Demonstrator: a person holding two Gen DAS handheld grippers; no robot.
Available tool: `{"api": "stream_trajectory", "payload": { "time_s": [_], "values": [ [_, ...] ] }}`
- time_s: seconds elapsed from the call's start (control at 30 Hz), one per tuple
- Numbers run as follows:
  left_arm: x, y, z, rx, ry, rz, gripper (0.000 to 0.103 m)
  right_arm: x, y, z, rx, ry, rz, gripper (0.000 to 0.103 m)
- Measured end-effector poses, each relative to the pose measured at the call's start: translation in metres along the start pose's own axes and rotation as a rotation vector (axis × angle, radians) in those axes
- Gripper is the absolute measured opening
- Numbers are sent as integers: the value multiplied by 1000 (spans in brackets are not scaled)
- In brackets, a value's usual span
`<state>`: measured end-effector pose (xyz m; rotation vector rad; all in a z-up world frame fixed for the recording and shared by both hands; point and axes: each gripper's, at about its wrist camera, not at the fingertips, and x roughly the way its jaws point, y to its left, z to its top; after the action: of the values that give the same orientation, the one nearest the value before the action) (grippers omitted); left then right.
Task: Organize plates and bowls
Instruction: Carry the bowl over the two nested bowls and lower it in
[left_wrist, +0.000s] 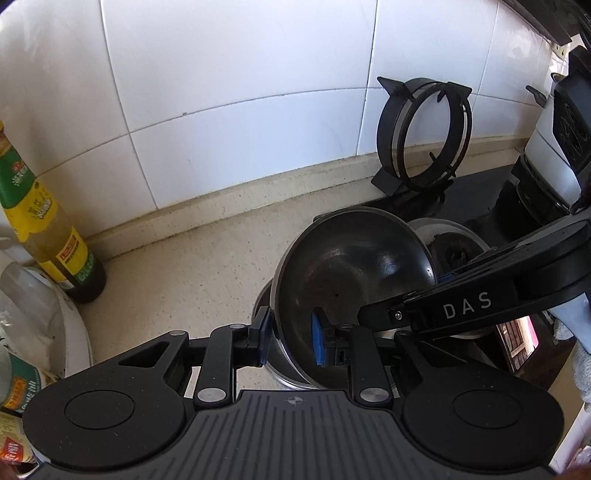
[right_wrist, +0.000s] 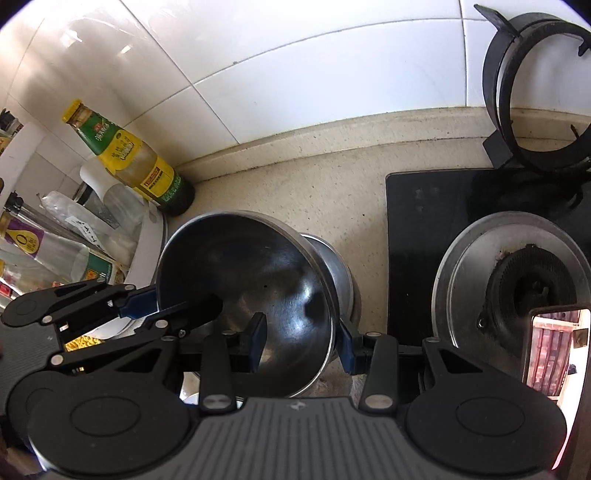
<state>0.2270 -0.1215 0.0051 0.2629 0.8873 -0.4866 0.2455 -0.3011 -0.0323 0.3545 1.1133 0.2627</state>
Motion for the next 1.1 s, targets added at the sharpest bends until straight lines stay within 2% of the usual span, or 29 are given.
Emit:
{"api": "stream_trajectory", "payload": {
  "time_s": [0.37, 0.87, 0.9, 0.93, 0.97, 1.1],
  "values": [
    [17, -1, 0, 7, 40, -5, 28, 10, -3, 3, 5, 27, -16, 55],
    [28, 1, 3, 16, 54, -19, 28, 14, -5, 4, 30, 41, -26, 55],
    [29, 1, 2, 19, 56, -17, 29, 15, -4, 5, 29, 43, -22, 57],
    [30, 1, 2, 23, 60, -22, 38, 16, -3, 6, 26, 46, -20, 57],
    [31, 1, 1, 25, 63, -30, 42, 18, -1, 7, 19, 49, -22, 58],
    [32, 0, 1, 45, 57, -16, 45, 26, 1, 10, 9, 66, -33, 59]
  ]
}}
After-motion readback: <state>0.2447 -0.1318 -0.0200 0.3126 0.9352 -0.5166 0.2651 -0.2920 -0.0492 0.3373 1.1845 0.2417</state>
